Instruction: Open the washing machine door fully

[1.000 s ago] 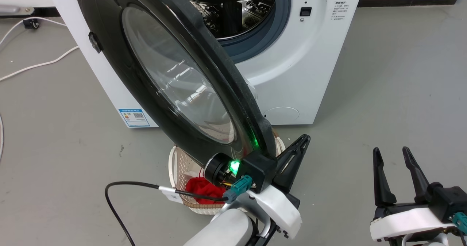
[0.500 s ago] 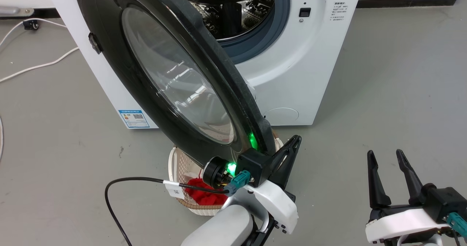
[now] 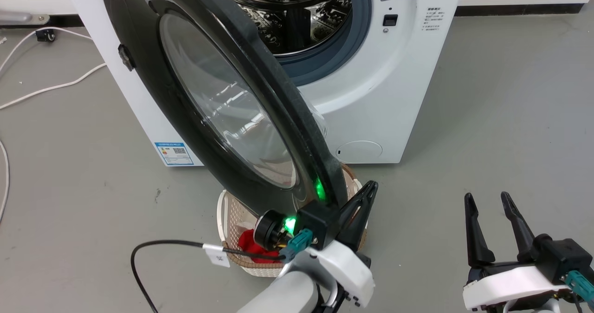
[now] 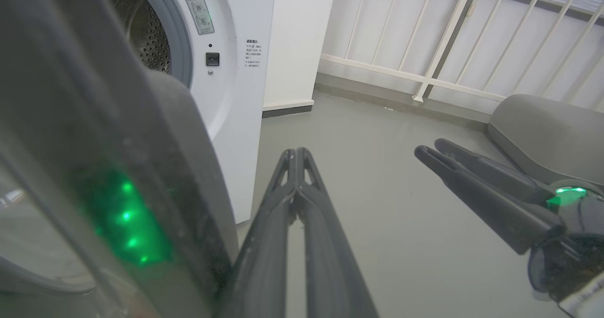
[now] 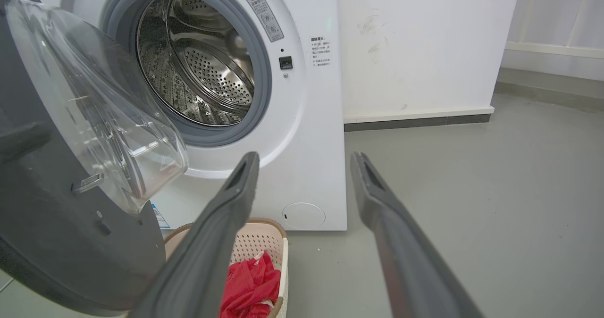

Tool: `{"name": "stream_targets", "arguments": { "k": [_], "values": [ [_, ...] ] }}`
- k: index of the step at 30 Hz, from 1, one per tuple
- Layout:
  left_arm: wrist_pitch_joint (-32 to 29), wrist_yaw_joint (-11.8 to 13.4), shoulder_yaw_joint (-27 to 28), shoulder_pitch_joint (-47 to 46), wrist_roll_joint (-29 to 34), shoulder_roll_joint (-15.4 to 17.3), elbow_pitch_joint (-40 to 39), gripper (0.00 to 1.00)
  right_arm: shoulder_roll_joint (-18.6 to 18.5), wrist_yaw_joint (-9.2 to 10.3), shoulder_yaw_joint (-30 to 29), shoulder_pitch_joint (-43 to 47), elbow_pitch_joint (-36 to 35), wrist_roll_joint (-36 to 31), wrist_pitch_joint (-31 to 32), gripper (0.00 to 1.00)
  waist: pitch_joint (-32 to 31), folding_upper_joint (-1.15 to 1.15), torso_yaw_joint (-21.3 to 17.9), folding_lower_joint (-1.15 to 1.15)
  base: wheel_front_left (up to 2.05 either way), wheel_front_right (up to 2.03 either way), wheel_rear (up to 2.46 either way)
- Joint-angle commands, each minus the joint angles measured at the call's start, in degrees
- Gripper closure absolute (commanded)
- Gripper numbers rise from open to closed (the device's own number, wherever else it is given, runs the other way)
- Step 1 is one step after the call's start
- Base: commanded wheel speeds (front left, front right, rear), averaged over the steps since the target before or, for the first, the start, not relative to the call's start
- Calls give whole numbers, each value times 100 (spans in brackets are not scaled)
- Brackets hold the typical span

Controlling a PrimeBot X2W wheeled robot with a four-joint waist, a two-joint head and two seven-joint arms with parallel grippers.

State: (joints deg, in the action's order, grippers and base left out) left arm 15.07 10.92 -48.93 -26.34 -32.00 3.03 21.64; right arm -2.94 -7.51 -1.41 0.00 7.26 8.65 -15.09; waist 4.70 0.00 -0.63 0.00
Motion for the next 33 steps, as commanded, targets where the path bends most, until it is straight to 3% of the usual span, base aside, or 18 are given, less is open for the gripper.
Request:
{"name": "stream_targets", "arguments": {
  "k": [1,20,33],
  "values": [
    [0,147,189,109,27,285,63,100,13,4,6,7,7,54,-9,0,-14,0,6,0,0,0,0],
    [-1,870,698,1466,531,1045,-1437,100,13,4,-30,127,122,15,-9,0,-123,0,459,0,0,0,0],
    [14,1081,702,1977,793,1128,-2283,100,12,4,-131,254,21,-101,87,0,-134,0,1534,0,0,0,0]
  ]
}}
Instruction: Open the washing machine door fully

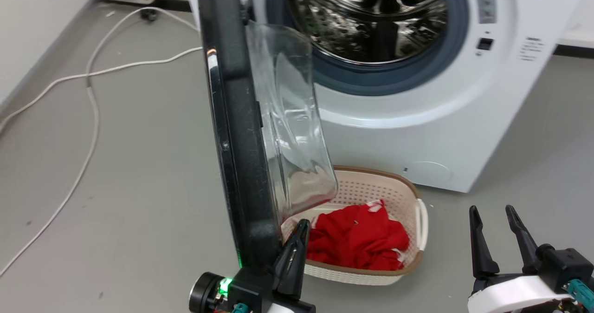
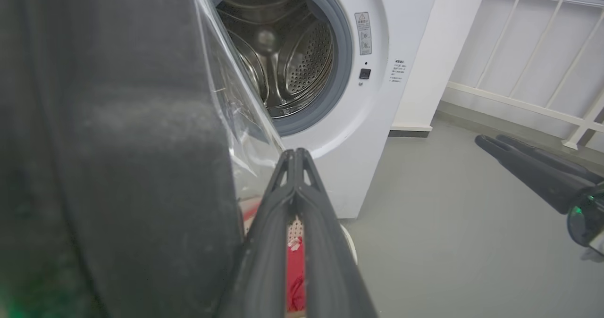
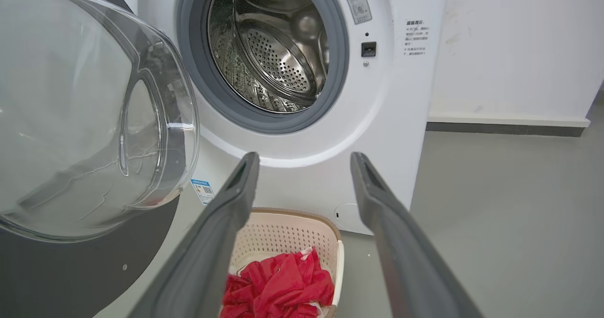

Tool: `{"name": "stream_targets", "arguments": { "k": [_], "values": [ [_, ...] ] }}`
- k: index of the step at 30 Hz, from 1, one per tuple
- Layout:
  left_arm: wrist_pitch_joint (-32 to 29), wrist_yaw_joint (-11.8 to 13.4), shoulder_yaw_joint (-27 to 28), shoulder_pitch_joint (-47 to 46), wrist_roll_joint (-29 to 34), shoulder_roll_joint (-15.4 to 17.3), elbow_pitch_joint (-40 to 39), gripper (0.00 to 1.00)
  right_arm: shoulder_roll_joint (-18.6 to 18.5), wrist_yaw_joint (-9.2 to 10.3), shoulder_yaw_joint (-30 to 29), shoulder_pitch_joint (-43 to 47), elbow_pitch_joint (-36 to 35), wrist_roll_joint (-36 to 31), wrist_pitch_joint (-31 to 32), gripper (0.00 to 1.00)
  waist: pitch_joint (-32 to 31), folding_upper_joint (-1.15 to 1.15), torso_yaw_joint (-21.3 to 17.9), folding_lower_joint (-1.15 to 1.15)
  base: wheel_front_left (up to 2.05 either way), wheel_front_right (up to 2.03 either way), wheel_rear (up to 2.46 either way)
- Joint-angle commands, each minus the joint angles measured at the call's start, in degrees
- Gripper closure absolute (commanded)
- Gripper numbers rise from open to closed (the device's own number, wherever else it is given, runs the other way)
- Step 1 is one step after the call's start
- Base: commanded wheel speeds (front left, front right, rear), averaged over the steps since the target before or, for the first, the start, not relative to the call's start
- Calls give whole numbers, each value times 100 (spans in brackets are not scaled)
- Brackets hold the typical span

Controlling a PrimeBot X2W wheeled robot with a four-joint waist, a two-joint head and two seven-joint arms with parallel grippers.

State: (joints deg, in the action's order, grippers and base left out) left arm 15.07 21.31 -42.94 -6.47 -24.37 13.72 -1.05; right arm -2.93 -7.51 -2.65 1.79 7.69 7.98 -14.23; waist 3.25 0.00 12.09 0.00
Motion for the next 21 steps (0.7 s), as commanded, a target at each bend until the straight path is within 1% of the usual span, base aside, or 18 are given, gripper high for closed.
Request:
{"name": "stream_targets", "arguments": {
  "k": [1,8,12,16,21],
  "values": [
    [14,49,110,18,60,58,-52,100,12,4,-6,72,-30,-40,11,0,12,0,354,0,0,0,0],
    [13,92,296,251,91,62,-200,100,11,4,8,99,-86,-25,62,0,4,0,1009,0,0,0,0],
    [13,104,523,342,52,152,-216,100,10,4,26,101,-107,-25,77,0,3,0,1281,0,0,0,0],
    [13,124,828,404,-15,269,-193,100,10,4,42,87,-96,-7,88,0,-4,0,1440,0,0,0,0],
    [13,115,1154,424,-62,414,-150,100,9,4,62,56,-93,-4,95,0,8,0,1480,0,0,0,0]
  ]
}}
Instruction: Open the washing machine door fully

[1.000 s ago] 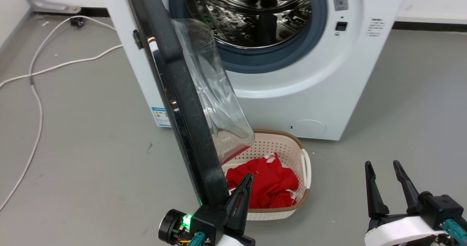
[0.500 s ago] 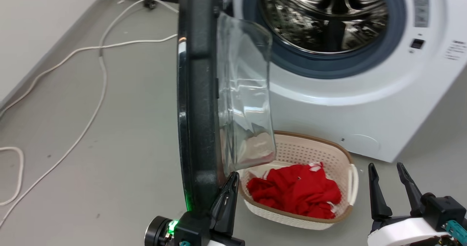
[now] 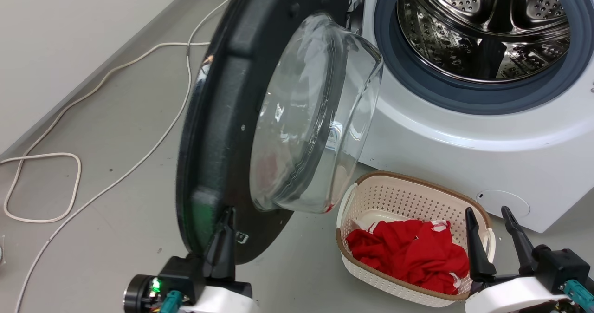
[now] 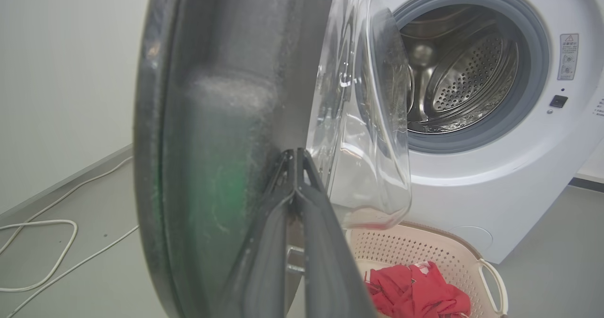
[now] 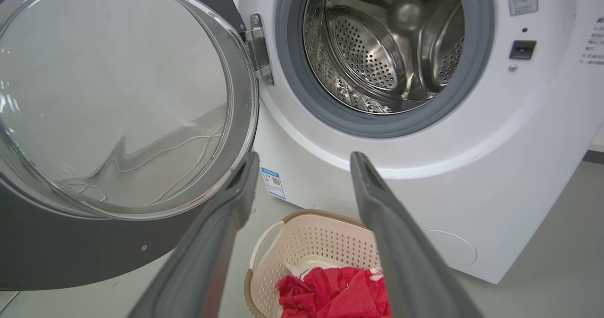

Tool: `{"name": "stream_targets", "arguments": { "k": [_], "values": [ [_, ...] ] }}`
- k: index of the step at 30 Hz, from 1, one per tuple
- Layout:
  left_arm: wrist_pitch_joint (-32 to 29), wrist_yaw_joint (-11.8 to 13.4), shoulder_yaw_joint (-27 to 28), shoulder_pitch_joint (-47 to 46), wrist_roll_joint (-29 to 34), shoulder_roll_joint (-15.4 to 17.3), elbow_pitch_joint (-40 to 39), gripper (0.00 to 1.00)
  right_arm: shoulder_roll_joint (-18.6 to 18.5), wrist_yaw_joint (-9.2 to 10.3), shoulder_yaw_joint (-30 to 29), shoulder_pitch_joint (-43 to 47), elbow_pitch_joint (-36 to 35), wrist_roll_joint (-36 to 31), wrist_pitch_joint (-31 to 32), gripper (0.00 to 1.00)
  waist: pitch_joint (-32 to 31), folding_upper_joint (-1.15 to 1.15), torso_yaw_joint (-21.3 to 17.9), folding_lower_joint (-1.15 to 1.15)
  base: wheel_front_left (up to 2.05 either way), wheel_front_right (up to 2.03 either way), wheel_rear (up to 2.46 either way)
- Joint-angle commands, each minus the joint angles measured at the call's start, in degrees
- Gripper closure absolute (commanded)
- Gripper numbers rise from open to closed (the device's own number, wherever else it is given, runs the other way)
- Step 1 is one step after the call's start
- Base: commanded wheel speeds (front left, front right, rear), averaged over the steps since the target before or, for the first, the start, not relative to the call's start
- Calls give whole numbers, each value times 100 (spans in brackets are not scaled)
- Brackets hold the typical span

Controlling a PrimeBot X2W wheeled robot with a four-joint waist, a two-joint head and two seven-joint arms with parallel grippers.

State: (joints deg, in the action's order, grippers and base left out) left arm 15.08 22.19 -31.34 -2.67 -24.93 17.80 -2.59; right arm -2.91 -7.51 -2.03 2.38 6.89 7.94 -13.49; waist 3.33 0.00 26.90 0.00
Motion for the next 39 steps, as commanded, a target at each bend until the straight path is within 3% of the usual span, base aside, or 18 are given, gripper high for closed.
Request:
{"name": "stream_targets", "arguments": {
  "k": [1,14,32,39],
  "values": [
    [12,7,56,44,-26,38,23,100,7,4,5,-13,-10,0,21,0,2,0,-6,0,0,0,0],
    [12,-238,1307,-218,-190,184,505,100,8,4,-29,-133,-69,-86,78,0,188,0,-271,0,0,0,0],
    [11,-1178,3057,-1235,-130,289,2111,100,8,4,-13,-268,-169,-176,120,0,480,0,-607,0,0,0,0],
    [12,-1395,3453,-1368,161,81,2450,100,8,4,-13,-287,-114,-141,82,0,436,0,-731,0,0,0,0]
  ]
}}
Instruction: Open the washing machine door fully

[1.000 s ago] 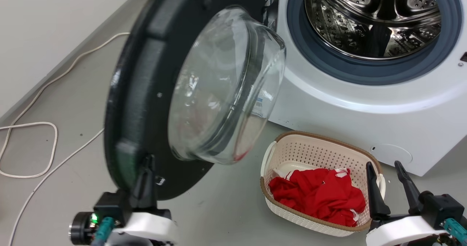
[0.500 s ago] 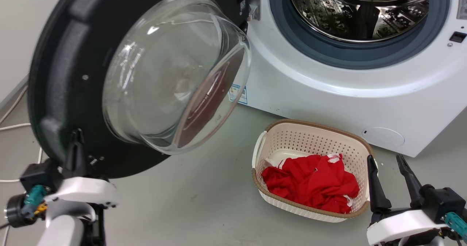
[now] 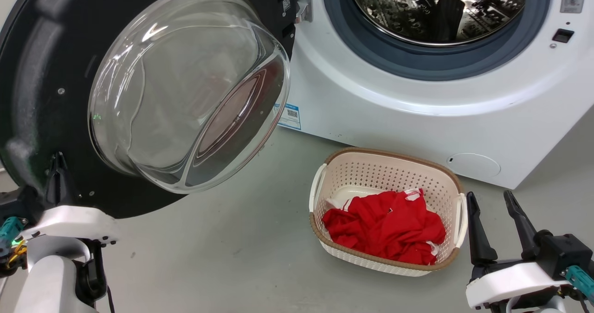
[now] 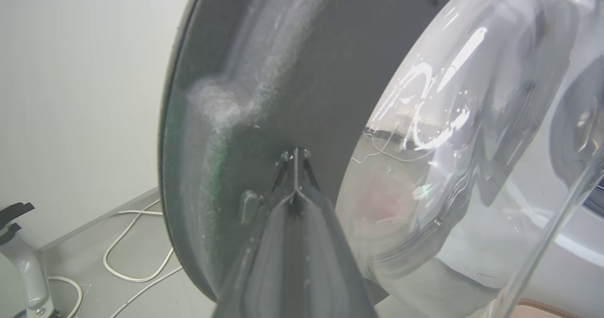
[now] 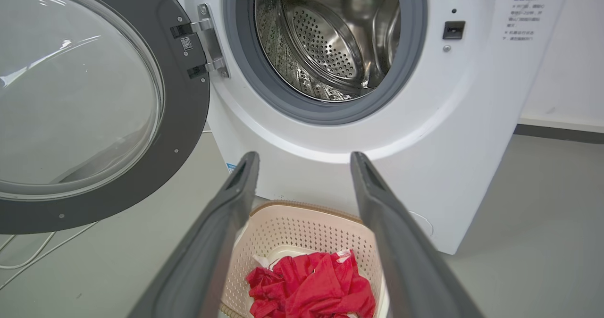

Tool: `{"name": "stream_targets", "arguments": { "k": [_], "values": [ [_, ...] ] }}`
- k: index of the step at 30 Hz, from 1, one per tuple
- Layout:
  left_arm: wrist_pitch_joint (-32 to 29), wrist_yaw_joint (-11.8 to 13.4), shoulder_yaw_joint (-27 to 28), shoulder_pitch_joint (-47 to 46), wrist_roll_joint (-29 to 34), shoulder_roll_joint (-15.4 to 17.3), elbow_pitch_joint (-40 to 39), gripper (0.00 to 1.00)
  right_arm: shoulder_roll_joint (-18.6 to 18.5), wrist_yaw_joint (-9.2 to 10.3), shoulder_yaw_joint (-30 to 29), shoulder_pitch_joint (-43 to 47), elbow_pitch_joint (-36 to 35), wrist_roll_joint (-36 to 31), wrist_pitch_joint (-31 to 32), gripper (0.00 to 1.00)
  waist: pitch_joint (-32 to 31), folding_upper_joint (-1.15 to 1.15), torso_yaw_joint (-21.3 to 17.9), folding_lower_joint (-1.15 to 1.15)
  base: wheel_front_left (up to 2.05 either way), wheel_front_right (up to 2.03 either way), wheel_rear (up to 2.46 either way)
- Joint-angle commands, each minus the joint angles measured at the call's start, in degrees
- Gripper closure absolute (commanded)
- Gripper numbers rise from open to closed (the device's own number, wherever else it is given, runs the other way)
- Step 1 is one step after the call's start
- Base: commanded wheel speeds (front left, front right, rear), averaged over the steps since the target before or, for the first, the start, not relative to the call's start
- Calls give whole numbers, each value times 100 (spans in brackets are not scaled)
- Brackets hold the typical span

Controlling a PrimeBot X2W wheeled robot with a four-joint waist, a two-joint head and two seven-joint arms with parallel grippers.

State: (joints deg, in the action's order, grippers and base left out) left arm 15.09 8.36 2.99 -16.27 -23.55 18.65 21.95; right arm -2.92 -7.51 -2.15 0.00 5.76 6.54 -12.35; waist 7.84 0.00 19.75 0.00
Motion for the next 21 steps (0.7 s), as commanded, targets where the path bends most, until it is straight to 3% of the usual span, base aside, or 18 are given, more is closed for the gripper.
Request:
{"name": "stream_targets", "arguments": {
  "k": [1,10,16,20,21],
  "values": [
    [10,-11,69,60,83,-52,-34,100,9,4,1,-45,12,10,-37,0,-39,0,-41,0,0,0,0],
    [10,-193,169,813,761,-792,-902,100,9,4,7,45,114,93,-139,0,-329,0,-240,0,0,0,0],
    [11,-557,-312,1128,1168,-1159,-1235,100,9,4,49,51,143,128,-169,0,-517,0,-537,0,0,0,0],
    [11,-659,-641,1136,1365,-1349,-1297,100,9,4,62,62,121,29,-183,0,-587,0,-790,0,0,0,0],
    [11,-661,-711,1134,1396,-1380,-1295,86,8,4,52,66,104,-11,-184,0,-602,0,-848,0,0,0,0]
  ]
}}
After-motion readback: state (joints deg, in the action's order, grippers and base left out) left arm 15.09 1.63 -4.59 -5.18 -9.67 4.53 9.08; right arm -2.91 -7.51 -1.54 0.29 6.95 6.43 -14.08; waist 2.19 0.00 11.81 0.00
